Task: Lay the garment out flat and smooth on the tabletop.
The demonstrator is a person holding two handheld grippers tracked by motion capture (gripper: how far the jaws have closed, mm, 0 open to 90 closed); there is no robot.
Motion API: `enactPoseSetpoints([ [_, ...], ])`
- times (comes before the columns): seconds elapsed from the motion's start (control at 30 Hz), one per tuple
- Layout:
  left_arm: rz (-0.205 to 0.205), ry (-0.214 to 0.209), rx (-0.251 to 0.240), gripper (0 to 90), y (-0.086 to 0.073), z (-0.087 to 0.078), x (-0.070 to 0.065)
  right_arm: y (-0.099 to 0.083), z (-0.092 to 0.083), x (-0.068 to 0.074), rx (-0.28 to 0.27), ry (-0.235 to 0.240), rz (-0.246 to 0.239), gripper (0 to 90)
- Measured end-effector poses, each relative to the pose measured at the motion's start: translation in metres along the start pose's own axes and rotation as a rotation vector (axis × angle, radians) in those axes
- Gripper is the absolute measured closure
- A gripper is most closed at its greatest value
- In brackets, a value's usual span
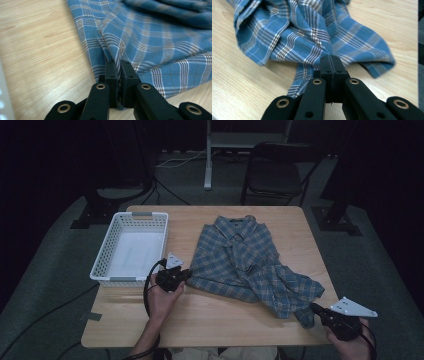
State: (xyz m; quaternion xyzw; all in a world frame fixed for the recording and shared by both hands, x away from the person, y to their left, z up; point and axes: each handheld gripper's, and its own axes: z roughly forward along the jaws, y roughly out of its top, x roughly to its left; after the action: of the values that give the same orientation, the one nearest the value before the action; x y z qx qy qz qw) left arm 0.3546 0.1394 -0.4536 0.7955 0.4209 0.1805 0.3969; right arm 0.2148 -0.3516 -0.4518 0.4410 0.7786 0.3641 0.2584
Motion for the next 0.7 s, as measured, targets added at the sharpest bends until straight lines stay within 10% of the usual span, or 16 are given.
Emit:
enactPoseSetpoints([
  [0.5,-0.082,0.090,0.050,86.9,-0.003,0.006,0.010,-0.014,-0.007,-0.011,0.025,-0.035,0.054,89.8],
  [0.7,-0.034,0.061,0.002,75.8,-0.002,-0.001,0.006,-0.013,-0.007,-0.010,0.011,-0.005,0.056,84.4],
])
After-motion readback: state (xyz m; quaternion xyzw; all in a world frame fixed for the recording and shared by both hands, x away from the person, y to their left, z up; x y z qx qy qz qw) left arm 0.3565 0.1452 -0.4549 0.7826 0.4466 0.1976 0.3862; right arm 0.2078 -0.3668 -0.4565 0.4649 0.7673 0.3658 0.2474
